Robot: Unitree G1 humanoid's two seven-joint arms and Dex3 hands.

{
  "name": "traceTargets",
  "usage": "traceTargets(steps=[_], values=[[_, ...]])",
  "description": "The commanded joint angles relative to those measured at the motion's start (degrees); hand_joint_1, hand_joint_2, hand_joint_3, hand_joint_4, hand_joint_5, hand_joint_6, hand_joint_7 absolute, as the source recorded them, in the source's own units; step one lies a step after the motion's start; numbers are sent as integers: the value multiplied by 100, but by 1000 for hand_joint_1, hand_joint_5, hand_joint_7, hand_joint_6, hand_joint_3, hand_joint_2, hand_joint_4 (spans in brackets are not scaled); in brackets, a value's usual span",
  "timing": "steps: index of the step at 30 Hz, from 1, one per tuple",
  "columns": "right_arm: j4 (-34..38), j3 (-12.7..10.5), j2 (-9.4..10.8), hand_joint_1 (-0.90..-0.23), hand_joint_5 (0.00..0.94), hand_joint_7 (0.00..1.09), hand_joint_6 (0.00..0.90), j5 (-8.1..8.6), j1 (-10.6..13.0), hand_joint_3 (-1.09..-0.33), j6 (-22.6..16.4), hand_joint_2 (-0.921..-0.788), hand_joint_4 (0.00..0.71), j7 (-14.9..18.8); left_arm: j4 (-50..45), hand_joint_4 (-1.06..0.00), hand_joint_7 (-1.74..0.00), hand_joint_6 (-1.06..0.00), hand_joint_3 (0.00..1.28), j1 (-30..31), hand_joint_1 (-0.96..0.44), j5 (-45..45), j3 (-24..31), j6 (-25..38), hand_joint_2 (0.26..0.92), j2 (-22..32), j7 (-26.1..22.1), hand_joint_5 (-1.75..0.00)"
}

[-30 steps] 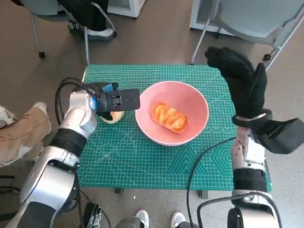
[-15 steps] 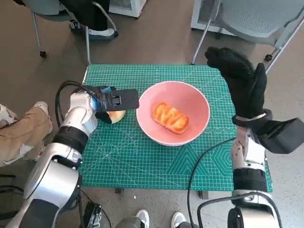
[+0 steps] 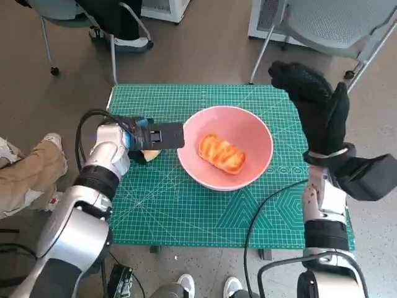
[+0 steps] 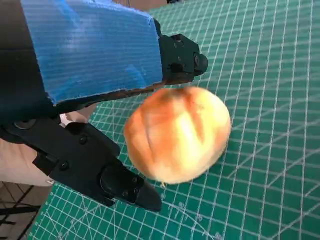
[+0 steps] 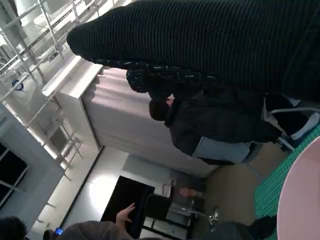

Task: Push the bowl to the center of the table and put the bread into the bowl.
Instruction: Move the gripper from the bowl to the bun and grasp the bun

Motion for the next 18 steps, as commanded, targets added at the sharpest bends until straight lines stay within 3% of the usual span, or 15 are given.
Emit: traceTargets(steps=[1, 18], values=[[32, -12, -61, -673, 2, 529, -1, -19, 156, -826, 48, -921, 162, 37, 97, 1, -1, -106, 5, -146, -345, -18, -50, -9, 682, -79, 86, 1], [-70, -18, -106, -672, 1, 529, -1, -56, 247, -827, 64, -921, 161, -4, 208, 1, -4, -113, 6, -70, -375, 72, -224, -199, 691, -153, 288, 1]])
